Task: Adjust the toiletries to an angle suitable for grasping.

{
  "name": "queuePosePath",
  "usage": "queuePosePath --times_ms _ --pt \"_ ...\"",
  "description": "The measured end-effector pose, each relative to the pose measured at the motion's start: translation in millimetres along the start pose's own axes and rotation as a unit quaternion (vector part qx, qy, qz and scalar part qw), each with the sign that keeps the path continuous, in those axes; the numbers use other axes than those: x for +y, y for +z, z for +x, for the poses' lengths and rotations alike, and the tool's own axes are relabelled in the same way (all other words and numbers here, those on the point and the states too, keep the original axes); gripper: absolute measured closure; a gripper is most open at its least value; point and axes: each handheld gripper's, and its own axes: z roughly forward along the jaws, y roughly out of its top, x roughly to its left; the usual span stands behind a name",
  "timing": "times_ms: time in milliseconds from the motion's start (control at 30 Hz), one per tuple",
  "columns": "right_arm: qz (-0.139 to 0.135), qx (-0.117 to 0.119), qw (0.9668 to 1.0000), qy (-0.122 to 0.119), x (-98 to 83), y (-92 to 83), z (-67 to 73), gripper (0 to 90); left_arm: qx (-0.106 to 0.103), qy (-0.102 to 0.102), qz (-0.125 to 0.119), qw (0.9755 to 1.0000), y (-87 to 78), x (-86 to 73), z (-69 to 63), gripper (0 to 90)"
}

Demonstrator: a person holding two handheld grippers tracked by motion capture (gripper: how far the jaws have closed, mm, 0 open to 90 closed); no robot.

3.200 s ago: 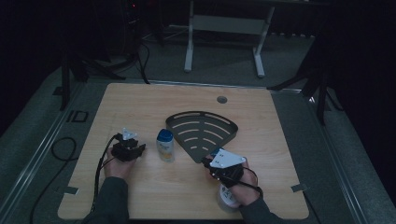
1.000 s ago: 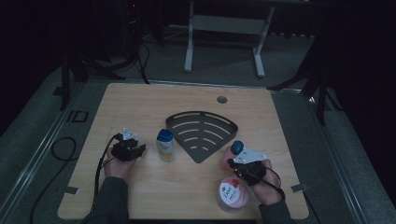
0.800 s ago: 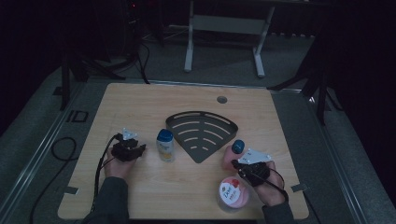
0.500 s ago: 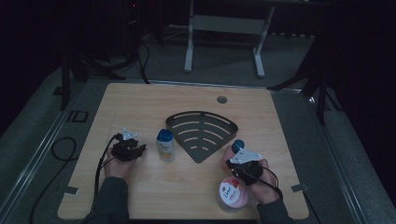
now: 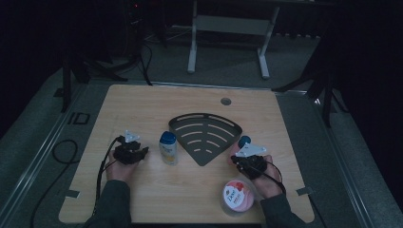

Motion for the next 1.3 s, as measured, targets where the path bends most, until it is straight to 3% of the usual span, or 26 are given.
queuePosePath --times_ms 600,900,933,1100,1300 --pt "0.005 -0.015 0.9997 0.017 5.9 16.4 -32.4 89.9 -0.001 0.003 0.001 1.0000 -0.2 0.1 -0.6 59.6" --pt "0.008 -0.017 0.9994 0.028 5.0 22.2 -38.3 89.9 -0.016 0.009 -0.003 0.9998 -1.3 1.5 -6.0 63.7" --pt "0.001 -0.012 0.9997 0.019 3.8 19.5 -35.5 89.5 -0.035 0.005 -0.022 0.9991 -6.5 3.7 -7.9 69.0" --pt "-0.014 -0.003 0.9999 0.009 -0.6 7.1 -26.6 86.2 -0.070 0.003 -0.045 0.9965 -9.8 7.0 -12.1 87.7" --pt "-0.024 -0.006 0.9997 0.008 -7.1 -3.7 -23.2 83.2 -0.089 0.022 -0.030 0.9954 -3.0 7.2 -23.7 89.5"
